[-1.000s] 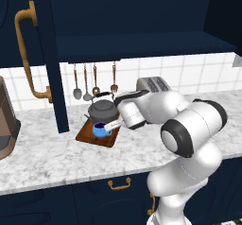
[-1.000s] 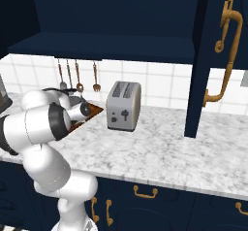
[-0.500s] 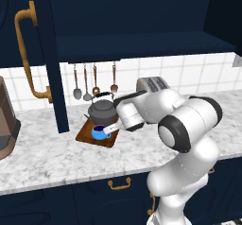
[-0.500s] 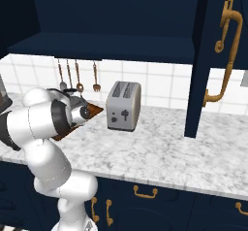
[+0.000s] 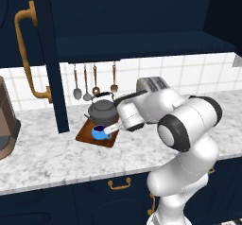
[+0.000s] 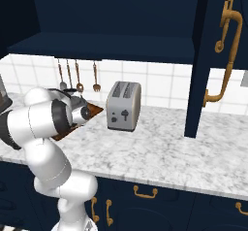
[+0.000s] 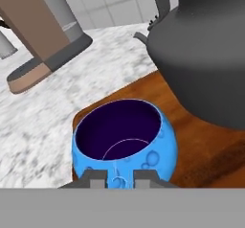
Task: Pick the kettle from the counter and place it on the tray. Then pick the mug from the cabinet and place it on the tray. Then close the cabinet doors.
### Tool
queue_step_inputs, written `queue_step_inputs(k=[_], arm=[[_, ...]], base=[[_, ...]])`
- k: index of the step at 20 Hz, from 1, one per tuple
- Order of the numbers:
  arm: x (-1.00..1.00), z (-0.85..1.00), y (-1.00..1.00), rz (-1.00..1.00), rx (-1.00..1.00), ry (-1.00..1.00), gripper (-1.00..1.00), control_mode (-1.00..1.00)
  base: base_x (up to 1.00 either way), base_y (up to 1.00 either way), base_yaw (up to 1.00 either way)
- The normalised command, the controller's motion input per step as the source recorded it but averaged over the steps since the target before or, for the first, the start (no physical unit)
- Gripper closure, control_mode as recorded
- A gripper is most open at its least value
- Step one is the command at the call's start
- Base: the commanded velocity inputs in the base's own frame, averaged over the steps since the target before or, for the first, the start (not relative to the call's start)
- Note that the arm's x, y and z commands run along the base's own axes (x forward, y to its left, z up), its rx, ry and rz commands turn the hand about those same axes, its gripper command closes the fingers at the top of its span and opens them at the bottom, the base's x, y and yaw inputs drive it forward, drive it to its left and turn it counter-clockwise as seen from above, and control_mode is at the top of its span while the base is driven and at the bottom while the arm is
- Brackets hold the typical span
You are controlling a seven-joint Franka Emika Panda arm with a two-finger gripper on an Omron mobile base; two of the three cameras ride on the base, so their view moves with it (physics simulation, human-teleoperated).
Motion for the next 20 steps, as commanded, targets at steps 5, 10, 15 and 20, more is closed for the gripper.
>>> queue_step_inputs(k=[5, 10, 15, 20], arm=[[-0.23, 0.08, 0.00, 0.00, 0.00, -0.01, -1.00, -1.00], [-0.37, 0.42, -0.07, -0.01, 0.00, -0.05, -1.00, -1.00], [-0.81, 0.82, -0.21, -0.13, -0.01, 0.01, -1.00, -1.00], [-0.55, 1.00, -0.19, -0.22, -0.01, 0.24, -1.00, -1.00]], base=[[0.00, 0.00, 0.00], [0.00, 0.00, 0.00], [0.00, 0.00, 0.00], [0.00, 0.00, 0.00]])
